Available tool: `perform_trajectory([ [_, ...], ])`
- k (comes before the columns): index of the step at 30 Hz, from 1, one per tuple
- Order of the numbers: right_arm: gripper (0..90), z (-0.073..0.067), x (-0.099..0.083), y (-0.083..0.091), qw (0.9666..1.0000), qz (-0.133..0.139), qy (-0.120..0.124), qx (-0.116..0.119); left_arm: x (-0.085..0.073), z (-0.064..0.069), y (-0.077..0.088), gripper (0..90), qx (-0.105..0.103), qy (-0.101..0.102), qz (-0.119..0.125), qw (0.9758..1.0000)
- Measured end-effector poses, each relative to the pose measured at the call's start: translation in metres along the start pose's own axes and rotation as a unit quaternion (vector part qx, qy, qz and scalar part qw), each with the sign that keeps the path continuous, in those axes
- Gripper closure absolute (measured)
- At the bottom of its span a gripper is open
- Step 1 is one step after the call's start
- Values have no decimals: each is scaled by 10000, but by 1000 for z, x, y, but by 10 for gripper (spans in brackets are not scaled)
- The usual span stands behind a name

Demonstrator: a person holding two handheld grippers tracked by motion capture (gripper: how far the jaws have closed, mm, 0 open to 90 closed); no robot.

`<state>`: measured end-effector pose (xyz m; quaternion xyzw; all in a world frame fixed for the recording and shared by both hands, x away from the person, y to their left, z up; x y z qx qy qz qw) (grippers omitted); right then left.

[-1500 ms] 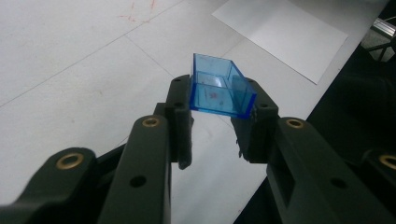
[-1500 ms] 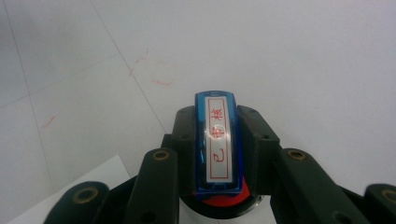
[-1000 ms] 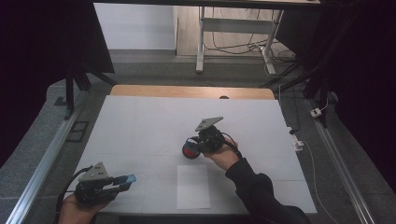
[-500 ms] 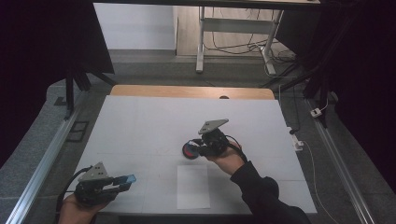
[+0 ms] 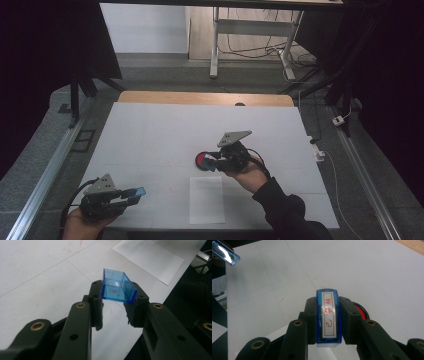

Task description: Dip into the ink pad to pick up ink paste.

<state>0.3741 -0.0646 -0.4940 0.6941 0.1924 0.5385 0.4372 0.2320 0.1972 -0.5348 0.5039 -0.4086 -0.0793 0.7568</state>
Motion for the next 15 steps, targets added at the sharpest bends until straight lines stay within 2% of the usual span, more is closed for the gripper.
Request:
perform_trajectory([
  [15,698,-24,-6,10,9992,3,362,155,0,0,0,687,8,-13,-4,10000],
])
Point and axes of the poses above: each handheld gripper's, and its own axes: y roughly backward along the jaws, x roughly out of its top, z roughly to its right, the point moved 8 cm from there along -y, roughly forward along the jaws, and after that the axes turned 14 degrees about -z, right-handed, at the moved point
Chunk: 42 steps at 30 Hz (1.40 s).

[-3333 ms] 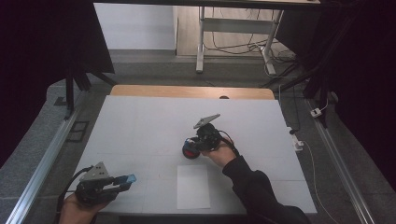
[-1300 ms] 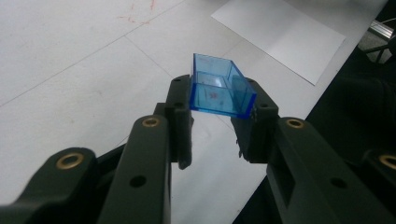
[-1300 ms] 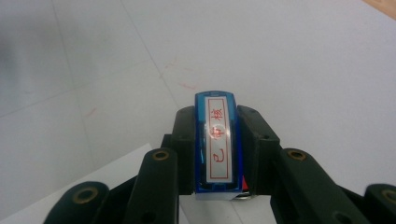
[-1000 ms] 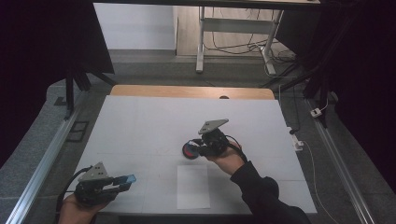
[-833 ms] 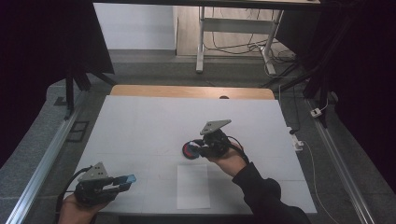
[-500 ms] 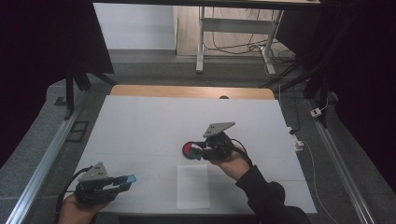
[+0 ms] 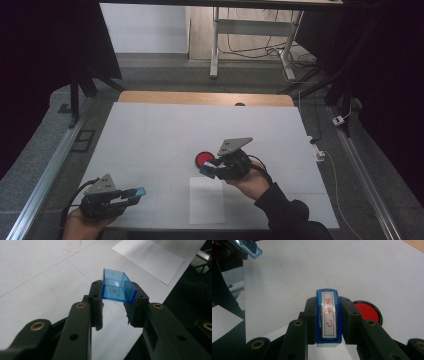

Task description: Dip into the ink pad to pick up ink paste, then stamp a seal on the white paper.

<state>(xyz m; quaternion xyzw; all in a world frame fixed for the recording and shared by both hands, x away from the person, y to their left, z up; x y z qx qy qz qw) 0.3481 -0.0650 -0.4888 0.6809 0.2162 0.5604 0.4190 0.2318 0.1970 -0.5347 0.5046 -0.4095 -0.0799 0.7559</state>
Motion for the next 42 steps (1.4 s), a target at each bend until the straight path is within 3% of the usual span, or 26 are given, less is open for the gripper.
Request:
perform_trajectory([
  [20,698,-14,-16,-6,9999,-138,8,91,0,1,0,686,1,-34,16,10000],
  [29,699,-21,-26,-23,9986,-412,329,85,0,1,0,686,0,-36,15,10000],
  [42,699,-28,-35,-42,9969,-607,471,142,0,1,0,687,-10,-41,11,10000],
])
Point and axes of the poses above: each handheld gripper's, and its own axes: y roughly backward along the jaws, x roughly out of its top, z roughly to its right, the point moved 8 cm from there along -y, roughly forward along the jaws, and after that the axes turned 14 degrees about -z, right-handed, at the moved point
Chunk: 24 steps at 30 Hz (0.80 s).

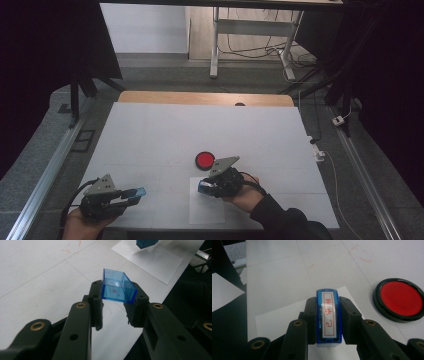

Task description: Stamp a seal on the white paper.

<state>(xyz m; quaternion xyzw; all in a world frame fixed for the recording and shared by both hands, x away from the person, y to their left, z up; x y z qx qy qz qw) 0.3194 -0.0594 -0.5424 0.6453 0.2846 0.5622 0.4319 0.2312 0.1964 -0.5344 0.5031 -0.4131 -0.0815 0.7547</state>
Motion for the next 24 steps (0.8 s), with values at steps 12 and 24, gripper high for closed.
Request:
perform_trajectory([
  [12,699,1,-6,-12,9998,-176,32,4,0,0,0,687,-7,-4,1,10000],
  [24,705,1,-9,-14,9999,-29,-66,97,0,0,0,687,4,-14,-13,10000],
])
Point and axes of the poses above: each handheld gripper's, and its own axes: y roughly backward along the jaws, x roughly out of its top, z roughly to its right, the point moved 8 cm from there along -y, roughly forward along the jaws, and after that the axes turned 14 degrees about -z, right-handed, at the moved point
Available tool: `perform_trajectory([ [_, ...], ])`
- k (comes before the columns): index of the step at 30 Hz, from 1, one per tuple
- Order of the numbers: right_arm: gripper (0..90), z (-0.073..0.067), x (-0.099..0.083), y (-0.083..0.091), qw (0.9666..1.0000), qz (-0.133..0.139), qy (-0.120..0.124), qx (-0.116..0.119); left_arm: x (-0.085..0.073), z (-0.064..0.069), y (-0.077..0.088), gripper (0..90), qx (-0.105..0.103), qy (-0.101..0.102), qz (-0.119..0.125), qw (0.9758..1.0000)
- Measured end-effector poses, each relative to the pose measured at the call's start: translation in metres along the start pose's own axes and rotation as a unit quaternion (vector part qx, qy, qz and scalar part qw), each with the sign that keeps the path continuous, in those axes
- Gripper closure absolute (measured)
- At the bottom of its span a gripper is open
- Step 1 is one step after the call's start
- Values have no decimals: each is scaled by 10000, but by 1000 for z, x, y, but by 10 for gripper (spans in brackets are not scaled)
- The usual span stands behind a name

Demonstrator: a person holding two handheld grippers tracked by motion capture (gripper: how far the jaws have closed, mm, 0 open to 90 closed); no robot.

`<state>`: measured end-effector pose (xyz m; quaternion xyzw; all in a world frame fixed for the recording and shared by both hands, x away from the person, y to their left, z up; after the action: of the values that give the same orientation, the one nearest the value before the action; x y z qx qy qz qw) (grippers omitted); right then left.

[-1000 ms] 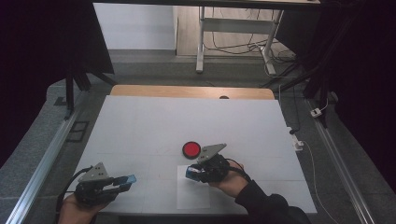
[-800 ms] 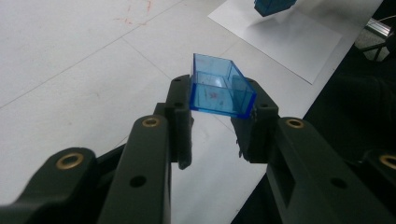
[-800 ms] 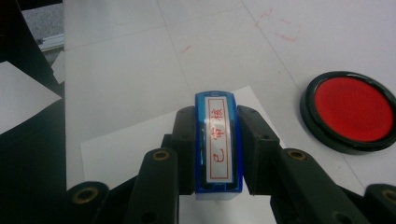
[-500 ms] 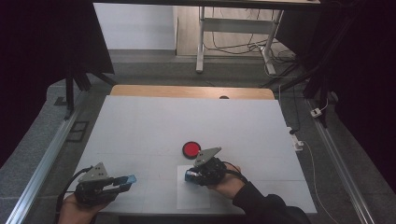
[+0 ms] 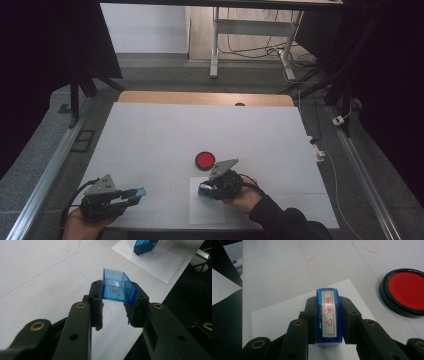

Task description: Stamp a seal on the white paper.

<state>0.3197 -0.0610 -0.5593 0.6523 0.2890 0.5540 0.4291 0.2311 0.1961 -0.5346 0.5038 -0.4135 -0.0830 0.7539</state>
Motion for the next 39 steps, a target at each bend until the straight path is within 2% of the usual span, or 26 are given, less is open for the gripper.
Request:
perform_trajectory([
  [4,706,0,0,0,10000,11,-6,1,0,0,0,687,0,3,-4,10000],
  [8,706,-2,-1,0,9997,-84,124,-186,0,0,0,687,0,1,-6,10000],
  [13,706,-3,0,0,9997,-21,126,-201,0,0,0,687,2,1,-11,10000],
  [18,706,1,-1,0,9999,98,-89,70,0,0,0,686,1,1,-11,10000],
  [22,706,6,-2,0,9986,191,-346,355,0,0,0,687,-1,1,-12,10000],
  [26,706,7,-3,0,9978,231,-427,453,0,0,0,687,-3,5,-14,10000],
  [29,706,5,-2,0,9987,200,-324,342,0,0,0,687,-1,2,-16,10000],
  [33,706,0,-1,-1,10000,88,-13,-8,0,0,-1,687,2,-1,-23,10000],
  [39,706,-7,0,-1,9984,-40,359,-446,0,0,-1,687,-2,5,-25,10000],
])
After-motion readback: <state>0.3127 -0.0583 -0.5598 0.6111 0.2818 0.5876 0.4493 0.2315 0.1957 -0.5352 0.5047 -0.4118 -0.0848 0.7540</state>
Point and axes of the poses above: each handheld gripper's, and its own axes: y roughly backward along the jaws, x roughly out of its top, z roughly to its right, the point moved 8 cm from there along -y, roughly forward along the jaws, and after that the axes turned 14 degrees about -z, right-handed, at the moved point
